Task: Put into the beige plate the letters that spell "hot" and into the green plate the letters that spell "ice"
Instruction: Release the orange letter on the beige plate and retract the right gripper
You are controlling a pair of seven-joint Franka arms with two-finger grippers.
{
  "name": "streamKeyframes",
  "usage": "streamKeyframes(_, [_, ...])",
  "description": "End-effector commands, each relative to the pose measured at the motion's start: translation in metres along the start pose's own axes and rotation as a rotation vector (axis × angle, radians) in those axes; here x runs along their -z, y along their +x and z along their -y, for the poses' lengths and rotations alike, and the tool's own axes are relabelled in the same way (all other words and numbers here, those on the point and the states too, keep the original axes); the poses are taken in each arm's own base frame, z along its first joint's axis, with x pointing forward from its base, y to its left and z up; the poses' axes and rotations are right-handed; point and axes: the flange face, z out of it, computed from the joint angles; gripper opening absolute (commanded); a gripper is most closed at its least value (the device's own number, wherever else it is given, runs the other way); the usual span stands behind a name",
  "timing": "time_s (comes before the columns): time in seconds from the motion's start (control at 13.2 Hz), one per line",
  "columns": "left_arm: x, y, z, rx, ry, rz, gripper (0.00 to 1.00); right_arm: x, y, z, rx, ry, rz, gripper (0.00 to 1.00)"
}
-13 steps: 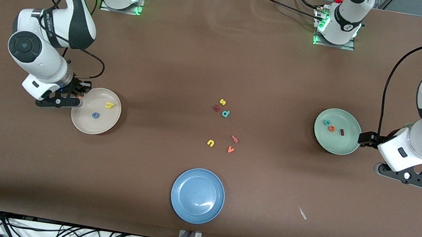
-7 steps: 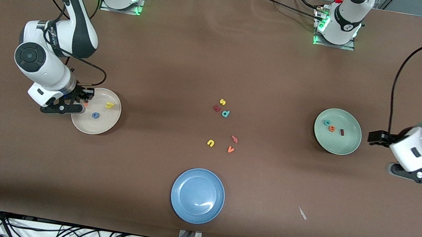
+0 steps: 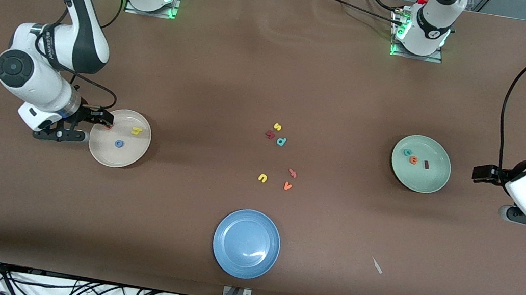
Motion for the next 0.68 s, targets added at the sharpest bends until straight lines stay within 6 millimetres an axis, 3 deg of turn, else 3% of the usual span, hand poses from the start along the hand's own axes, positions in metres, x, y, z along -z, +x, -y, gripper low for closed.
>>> streamKeyframes(0.0, [0.012,-0.007,0.003,0.001,-0.027,-0.010,1.00,0.064,-0.006,-0.002,-0.038,0.058,0.031,1.00])
streamKeyframes(0.23, [0.013,-0.007,0.005,0.002,-0.028,-0.011,1.00,0.130,-0.016,-0.008,-0.050,0.054,0.061,1.00])
streamKeyframes(0.46, [0.017,-0.010,0.005,0.003,-0.028,-0.019,1.00,0.196,-0.043,-0.025,-0.079,0.045,0.038,1.00])
streamKeyframes(0.61, [0.020,-0.010,0.002,0.001,-0.027,-0.022,1.00,0.226,-0.056,-0.037,-0.085,0.038,0.043,1.00])
